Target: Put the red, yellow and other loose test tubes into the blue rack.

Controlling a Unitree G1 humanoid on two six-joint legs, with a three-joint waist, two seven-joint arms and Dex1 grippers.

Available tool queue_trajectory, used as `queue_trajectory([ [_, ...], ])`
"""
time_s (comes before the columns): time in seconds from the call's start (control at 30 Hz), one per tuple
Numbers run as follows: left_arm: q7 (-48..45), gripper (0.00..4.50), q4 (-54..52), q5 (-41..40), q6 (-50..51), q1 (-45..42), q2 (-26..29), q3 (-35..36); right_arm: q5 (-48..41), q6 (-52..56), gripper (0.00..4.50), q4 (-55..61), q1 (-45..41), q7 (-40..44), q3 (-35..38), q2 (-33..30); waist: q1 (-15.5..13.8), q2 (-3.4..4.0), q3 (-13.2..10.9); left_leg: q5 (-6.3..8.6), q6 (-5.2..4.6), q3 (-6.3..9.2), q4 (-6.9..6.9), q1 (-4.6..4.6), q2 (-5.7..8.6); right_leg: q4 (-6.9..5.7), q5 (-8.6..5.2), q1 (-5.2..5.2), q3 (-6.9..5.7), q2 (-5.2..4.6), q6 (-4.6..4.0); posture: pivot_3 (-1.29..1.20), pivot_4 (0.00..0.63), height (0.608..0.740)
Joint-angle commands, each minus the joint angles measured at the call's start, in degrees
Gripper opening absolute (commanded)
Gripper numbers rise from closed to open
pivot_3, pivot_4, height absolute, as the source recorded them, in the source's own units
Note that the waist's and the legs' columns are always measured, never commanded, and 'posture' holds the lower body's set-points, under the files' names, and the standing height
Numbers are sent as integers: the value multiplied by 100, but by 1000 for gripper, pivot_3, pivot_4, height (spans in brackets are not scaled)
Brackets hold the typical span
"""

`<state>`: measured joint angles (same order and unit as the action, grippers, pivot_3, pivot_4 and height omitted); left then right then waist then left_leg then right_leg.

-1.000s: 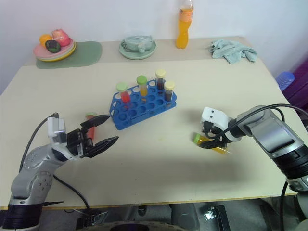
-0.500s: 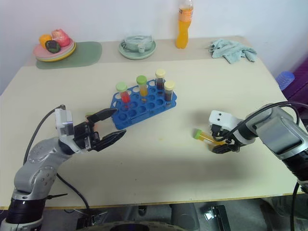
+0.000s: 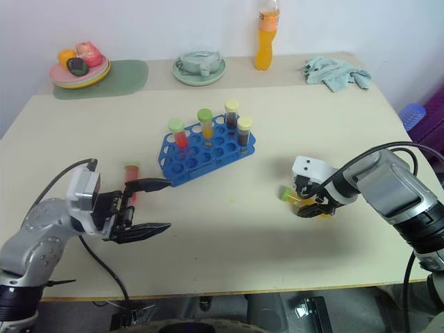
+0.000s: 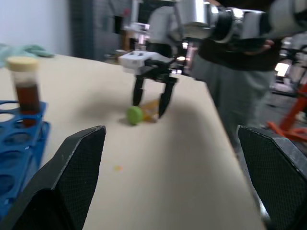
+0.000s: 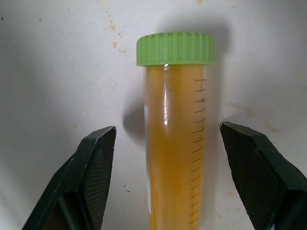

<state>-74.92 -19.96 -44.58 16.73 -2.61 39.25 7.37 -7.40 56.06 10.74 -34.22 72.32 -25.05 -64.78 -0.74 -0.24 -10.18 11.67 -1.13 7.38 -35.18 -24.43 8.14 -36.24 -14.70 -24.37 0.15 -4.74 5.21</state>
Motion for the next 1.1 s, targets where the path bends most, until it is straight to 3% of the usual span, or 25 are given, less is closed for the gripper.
queue_trajectory([
  [0.03, -537, 4500, 35, -118, -10, -81, 222, 2, 57, -5, 3490, -10, -18, -22, 24, 9, 2, 0, 0, 0, 0, 0, 0, 0, 0, 0, 1, 0, 0, 0, 2, 0, 150, 740],
  [0.27, -1162, 4500, 363, 162, -228, -127, 401, -112, 38, 50, 3490, 10, 37, -126, 72, 57, 2, 0, 0, 0, 0, -1, -1, 0, 0, 0, 1, 1, 1, 0, -3, 0, 150, 740],
  [0.37, -1185, 4500, 432, 192, -297, -108, 340, -114, 41, 63, 2694, 3, 85, -233, 115, 84, 2, 1, 1, 0, 0, -1, -2, 1, 0, 0, 1, 1, 1, -1, -3, 0, 150, 740],
  [0.5, -1162, 4500, 496, 263, -435, -45, 241, -144, 25, 112, 834, 38, 122, -309, 150, 96, 1, 1, 1, 0, 0, -1, 1, 1, 0, 0, 2, 0, 1, 0, -1, 0, 150, 740],
  [0.77, -919, 4500, 675, 397, -655, 2, -3, -33, -93, -223, 755, 253, 232, -393, 401, 154, 1, 1, 2, 0, 0, -1, -4, 1, 0, -2, 5, 2, 1, -1, 2, 0, 150, 740],
  [0.87, -713, 4500, 667, 363, -693, 103, -91, 82, -938, -821, 755, 632, 437, -217, 1323, 675, 49, 2, 2, -2, -2, -2, -2, 2, -2, -2, 10, 1, 2, 0, 11, 0, 150, 740],
  [0.97, -42, 4500, 545, 325, -742, 310, -375, 384, -2189, -910, 755, 1249, 680, -298, 2310, 1677, 61, 5, 3, -8, -10, -6, 5, 3, -7, -11, 13, -6, 2, 2, 14, 0, 150, 740],
  [1.1, 1010, 4500, 355, 559, -886, 495, -814, 640, -2198, -1890, 755, 1390, 923, -1042, 2404, 2920, -13, 0, 5, -8, -11, -4, -3, 6, -9, -14, 20, -1, 1, 4, 22, 0, 150, 740],
])
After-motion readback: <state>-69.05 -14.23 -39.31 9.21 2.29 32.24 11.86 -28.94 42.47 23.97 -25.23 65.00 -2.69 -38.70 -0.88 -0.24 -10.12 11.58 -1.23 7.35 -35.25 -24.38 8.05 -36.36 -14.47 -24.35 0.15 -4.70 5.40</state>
